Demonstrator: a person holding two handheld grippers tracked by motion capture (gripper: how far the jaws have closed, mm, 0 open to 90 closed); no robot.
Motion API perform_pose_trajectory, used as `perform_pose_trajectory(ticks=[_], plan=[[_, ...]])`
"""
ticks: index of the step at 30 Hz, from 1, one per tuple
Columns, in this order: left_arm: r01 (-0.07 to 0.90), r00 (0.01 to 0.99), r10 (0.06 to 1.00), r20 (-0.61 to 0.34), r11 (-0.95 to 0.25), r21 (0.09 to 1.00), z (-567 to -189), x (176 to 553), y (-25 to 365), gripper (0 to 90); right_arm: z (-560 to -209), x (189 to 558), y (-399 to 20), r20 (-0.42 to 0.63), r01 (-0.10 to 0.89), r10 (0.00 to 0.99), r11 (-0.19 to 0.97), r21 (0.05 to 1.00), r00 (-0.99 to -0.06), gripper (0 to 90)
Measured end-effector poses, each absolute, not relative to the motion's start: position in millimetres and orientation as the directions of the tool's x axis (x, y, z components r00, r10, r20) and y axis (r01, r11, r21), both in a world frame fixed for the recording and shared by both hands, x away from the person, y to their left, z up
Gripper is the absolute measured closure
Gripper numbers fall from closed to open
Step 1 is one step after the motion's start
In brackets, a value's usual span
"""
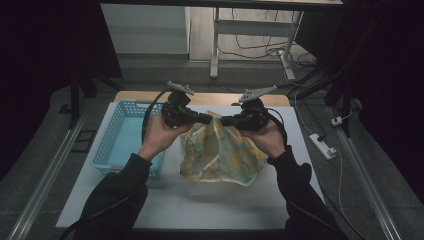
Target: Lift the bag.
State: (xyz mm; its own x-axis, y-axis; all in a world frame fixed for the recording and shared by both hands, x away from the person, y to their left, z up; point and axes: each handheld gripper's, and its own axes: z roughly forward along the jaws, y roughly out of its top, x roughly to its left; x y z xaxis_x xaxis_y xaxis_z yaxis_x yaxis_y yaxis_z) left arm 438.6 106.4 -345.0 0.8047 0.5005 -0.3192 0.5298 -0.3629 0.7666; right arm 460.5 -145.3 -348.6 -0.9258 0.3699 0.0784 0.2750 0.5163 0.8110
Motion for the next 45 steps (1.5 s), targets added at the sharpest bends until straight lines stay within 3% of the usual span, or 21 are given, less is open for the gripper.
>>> perform_pose_trajectory(ticks=[22,45], plan=[[0.478,0.790,0.547,-0.276,-0.269,0.836,-278.7,451.6,122.8,89.9,-287.1,465.0,-133.3,-0.019,0.193,0.393,0.492,0.849,-0.919,90.0],[0.416,0.768,0.594,-0.240,-0.178,0.892,-235.8,449.8,141.2,89.9,-240.4,464.7,-122.4,-0.095,0.124,0.419,0.466,0.876,-0.903,90.0]])
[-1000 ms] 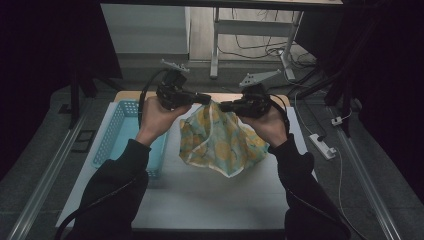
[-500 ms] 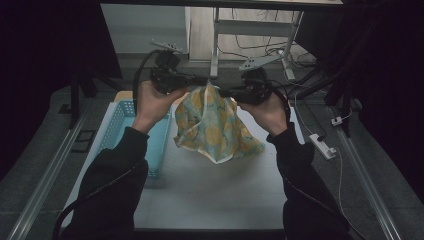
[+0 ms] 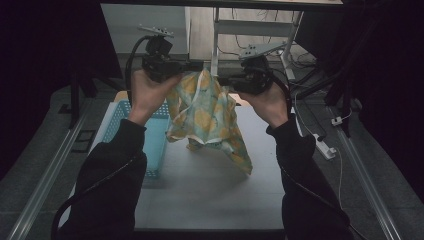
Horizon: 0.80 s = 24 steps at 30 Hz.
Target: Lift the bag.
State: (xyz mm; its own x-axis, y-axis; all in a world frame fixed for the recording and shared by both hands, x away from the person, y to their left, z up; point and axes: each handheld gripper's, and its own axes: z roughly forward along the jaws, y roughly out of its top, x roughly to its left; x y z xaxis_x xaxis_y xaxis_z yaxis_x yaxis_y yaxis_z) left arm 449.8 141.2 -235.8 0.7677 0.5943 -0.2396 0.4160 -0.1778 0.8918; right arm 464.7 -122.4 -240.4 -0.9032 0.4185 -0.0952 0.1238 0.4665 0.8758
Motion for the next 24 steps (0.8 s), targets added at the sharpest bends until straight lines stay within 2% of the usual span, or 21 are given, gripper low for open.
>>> perform_pose_trajectory(ticks=[19,24], plan=[[0.427,0.746,0.645,-0.163,-0.275,0.861,-279.5,469.9,127.4,88.7,-280.5,482.8,-121.7,-0.100,0.167,0.454,0.512,0.843,-0.886,89.0],[0.461,0.741,0.646,-0.183,-0.291,0.838,-302.4,475.5,126.6,88.2,-299.0,489.0,-120.7,-0.076,0.197,0.460,0.518,0.832,-0.885,87.2]])
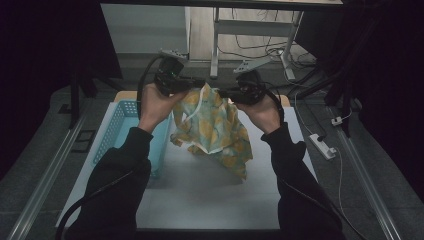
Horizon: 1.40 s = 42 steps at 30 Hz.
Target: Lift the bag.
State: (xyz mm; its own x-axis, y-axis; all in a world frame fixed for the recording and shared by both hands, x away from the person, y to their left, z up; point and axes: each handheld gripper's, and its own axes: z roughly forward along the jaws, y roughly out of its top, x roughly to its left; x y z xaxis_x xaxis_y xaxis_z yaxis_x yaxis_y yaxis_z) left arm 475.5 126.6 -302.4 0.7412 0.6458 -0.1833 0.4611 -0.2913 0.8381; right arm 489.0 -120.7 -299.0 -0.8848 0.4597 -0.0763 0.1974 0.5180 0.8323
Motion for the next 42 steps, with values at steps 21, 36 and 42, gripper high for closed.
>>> perform_pose_trajectory(ticks=[21,36,42], plan=[[0.459,0.755,0.620,-0.213,-0.267,0.848,-343.0,458.1,142.5,49.1,-318.9,484.5,-133.4,0.014,0.248,0.457,0.455,0.855,-0.889,56.0],[0.453,0.754,0.616,-0.228,-0.237,0.859,-370.7,423.9,168.2,23.4,-335.5,468.4,-158.0,0.035,0.264,0.472,0.429,0.864,-0.881,32.8],[0.478,0.731,0.652,-0.203,-0.277,0.833,-391.1,408.0,176.6,14.4,-354.5,462.2,-166.3,0.034,0.282,0.492,0.440,0.853,-0.870,24.9]])
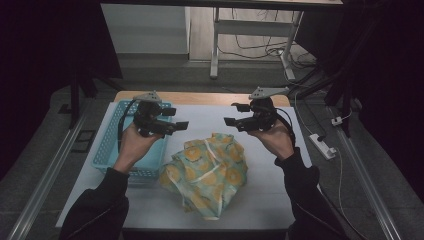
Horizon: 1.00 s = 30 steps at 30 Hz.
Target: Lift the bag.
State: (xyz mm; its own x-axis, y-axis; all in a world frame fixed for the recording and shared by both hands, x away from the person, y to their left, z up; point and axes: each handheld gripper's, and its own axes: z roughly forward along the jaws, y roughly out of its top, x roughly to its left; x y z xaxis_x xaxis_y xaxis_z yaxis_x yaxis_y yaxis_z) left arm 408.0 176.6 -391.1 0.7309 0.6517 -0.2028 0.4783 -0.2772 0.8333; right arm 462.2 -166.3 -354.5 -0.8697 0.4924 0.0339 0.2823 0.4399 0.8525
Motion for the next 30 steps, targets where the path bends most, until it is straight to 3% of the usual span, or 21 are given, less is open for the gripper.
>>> perform_pose_trajectory(ticks=[11,20,30], plan=[[0.519,0.695,0.684,-0.221,-0.265,0.812,-423.2,378.2,202.1,5.5,-386.9,444.2,-176.7,0.039,0.308,0.530,0.430,0.849,-0.847,7.7],[0.547,0.661,0.713,-0.234,-0.245,0.801,-446.5,355.5,220.7,0.0,-410.7,432.2,-188.7,0.054,0.330,0.531,0.440,0.835,-0.845,5.1],[0.565,0.635,0.732,-0.245,-0.224,0.794,-461.0,325.2,236.8,0.0,-423.3,417.3,-203.0,0.025,0.332,0.557,0.457,0.825,-0.830,1.9]])
